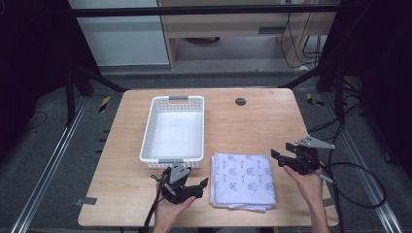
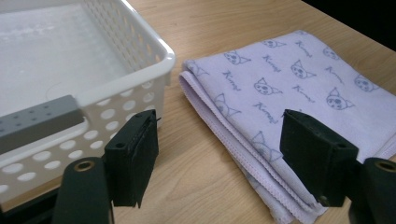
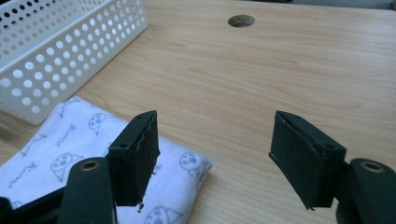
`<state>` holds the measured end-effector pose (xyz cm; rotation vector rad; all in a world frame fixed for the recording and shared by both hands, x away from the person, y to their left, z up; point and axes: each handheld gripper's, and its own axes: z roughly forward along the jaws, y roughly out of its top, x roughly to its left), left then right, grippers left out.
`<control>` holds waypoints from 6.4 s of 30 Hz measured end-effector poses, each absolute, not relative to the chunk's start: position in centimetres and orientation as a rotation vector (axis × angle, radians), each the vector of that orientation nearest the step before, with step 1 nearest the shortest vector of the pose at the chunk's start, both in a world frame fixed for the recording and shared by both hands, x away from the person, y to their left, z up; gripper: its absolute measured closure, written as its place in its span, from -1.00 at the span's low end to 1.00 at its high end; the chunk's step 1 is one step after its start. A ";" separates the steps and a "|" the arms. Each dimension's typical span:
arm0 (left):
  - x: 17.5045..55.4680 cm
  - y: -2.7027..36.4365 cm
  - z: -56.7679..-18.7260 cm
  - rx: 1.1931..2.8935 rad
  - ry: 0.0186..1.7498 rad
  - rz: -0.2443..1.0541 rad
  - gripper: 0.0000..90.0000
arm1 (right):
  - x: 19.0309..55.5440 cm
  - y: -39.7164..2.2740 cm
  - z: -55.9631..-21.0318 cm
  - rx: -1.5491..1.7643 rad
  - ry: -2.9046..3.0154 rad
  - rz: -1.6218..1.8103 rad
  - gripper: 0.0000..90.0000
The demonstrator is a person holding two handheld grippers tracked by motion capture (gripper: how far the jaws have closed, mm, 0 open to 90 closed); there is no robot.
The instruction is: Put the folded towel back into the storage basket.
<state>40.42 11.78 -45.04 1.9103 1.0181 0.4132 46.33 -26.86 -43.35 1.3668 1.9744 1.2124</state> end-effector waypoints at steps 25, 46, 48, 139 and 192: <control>40.0 6.9 -49.3 1.957 1.072 0.346 -0.29 | 46.4 -24.9 -45.1 1.327 2.068 1.134 -0.21; 39.7 6.4 -50.8 1.955 1.099 0.308 -0.05 | 47.5 -23.3 -47.6 1.378 2.174 1.033 -0.12; 39.6 6.3 -50.8 1.957 1.100 0.310 -0.02 | 47.5 -23.2 -47.7 1.378 2.176 1.029 -0.11; 39.5 9.1 -41.8 1.796 1.040 0.380 0.70 | 44.8 -20.3 -39.1 1.351 1.947 1.303 0.70; 42.8 17.8 -36.1 1.653 1.112 0.534 0.71 | 48.3 -10.3 -34.3 1.191 1.801 1.509 0.70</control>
